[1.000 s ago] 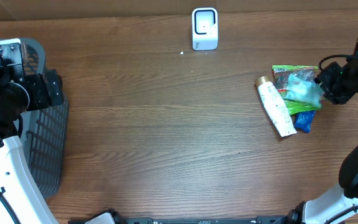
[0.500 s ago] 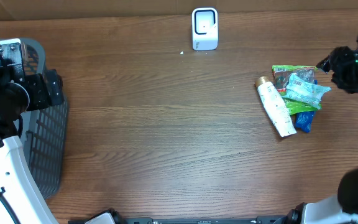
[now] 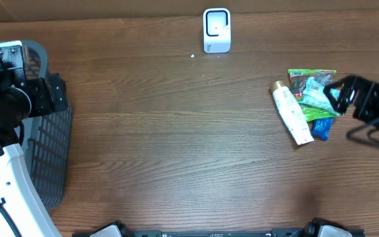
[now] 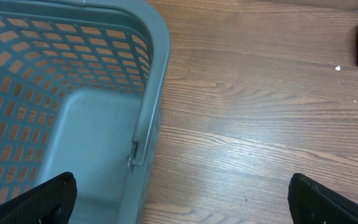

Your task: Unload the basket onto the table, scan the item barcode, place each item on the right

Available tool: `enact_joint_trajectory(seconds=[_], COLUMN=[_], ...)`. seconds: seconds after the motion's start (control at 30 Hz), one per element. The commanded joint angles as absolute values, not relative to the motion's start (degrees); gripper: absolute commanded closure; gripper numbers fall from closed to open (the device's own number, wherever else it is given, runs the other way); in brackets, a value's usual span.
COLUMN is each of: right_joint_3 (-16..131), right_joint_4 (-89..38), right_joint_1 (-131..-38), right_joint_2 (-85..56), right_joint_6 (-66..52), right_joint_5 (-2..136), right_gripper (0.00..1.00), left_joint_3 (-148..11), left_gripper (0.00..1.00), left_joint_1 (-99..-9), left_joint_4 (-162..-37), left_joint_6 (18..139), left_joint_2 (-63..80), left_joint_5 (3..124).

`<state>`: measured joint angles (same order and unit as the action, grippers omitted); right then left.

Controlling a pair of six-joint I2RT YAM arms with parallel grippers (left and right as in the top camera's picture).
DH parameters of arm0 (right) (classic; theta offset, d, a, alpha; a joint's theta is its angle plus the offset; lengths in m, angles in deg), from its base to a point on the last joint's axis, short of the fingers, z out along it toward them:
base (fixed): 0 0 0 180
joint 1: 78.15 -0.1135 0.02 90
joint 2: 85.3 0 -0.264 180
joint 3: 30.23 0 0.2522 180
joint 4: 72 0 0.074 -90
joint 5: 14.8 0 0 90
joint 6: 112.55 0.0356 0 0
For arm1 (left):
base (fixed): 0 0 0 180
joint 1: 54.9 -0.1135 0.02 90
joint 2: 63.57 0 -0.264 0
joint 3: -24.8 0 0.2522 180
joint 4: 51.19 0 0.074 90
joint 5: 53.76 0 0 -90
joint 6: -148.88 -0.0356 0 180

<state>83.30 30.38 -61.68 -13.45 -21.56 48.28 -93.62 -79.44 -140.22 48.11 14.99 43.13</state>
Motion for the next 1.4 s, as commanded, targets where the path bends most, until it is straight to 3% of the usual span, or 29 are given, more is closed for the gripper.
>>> enact_joint_trajectory(seconds=[0.0, 0.53, 0.7, 0.97, 1.17, 1.37], right_joint_3=[84.5, 84.3, 84.1, 84.0, 77.5, 60.1], right_joint_4=[32.2, 32.3, 32.3, 31.3, 16.8, -5.4], right_joint_1=[-61.7, -61.8, -65.0, -69.1, -72.4, -77.1], right_joint_2=[-16.7, -16.3, -17.2, -20.9, -26.6, -35.8], right_joint_6=[-22.6, -22.6, -22.6, -23.1, -23.0, -23.0], right_joint_5=[47.7, 48.7, 60.6, 63.4, 71.6, 72.2], right_gripper=[0.00, 0.00, 0.00, 0.00, 0.00, 0.00], left_joint_3=[-94.4, -94.4, -94.4, -94.4, -94.4, -94.4], left_gripper=[0.00, 0.00, 0.00, 0.00, 0.00, 0.00], left_joint_1=[-79.6, -79.6, -79.6, -79.6, -79.6, -79.6], left_joint_4=[-140.2, -140.2, -140.2, -140.2, -140.2, -140.2], left_joint_6=[47.1, 47.1, 47.1, 47.1, 47.1, 47.1], left_joint_2=[15.2, 15.2, 15.2, 15.2, 15.2, 15.2], left_joint_5=[43.5, 43.5, 43.5, 43.5, 43.5, 43.5])
